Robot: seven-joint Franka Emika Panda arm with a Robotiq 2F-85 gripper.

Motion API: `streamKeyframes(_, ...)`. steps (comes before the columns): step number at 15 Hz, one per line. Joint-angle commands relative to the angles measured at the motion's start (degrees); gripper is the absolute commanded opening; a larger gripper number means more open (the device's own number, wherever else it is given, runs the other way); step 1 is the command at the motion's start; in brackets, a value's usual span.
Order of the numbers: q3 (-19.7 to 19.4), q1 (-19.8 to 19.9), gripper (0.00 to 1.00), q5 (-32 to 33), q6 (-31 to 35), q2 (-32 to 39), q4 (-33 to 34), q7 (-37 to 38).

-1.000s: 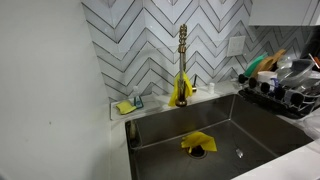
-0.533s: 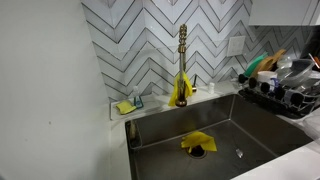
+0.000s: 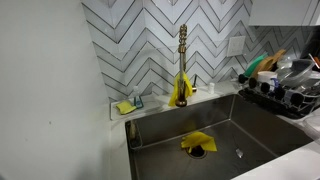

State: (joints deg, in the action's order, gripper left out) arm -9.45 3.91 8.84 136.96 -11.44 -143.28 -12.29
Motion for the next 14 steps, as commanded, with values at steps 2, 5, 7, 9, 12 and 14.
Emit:
streamKeyframes(2, 0.85, 1.30, 0.30, 0.34, 2.33, 0.67, -0.75, 0.73)
streamKeyframes(5, 0.64, 1.98, 0.08, 1.14, 2.39, -0.12, -0.37, 0.49)
streamKeyframes(7, 0.37, 2.45, 0.00, 1.19, 2.19, -1.05, 0.11, -0.16)
streamKeyframes(9, 0.22, 2.91, 0.01, 1.23, 1.93, -2.02, 0.80, -0.69)
streamKeyframes(12, 0.18, 3.54, 0.02, 3.53, -0.09, -5.43, 1.49, -3.62)
streamKeyframes(14, 0.37, 4.13, 0.02, 7.10, -3.00, -8.75, 2.26, -6.68)
